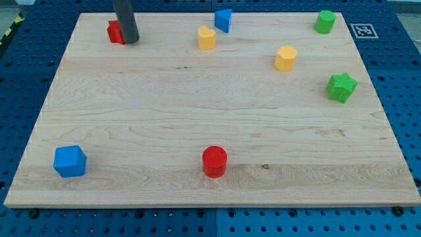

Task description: Push the red star towards the top left corner

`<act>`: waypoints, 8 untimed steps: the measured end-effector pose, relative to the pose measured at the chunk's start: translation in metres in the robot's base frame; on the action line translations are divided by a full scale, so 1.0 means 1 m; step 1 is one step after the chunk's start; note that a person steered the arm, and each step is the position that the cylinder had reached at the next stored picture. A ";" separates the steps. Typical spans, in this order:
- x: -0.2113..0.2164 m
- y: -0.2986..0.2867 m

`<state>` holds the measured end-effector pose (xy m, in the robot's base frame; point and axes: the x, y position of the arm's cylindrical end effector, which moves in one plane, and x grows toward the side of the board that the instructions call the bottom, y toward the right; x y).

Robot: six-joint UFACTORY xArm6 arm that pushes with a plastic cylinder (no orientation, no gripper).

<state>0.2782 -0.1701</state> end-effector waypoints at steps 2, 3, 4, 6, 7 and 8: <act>0.001 -0.005; 0.001 -0.018; 0.001 -0.027; 0.007 -0.029; 0.009 -0.029; 0.009 -0.029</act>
<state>0.2876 -0.1987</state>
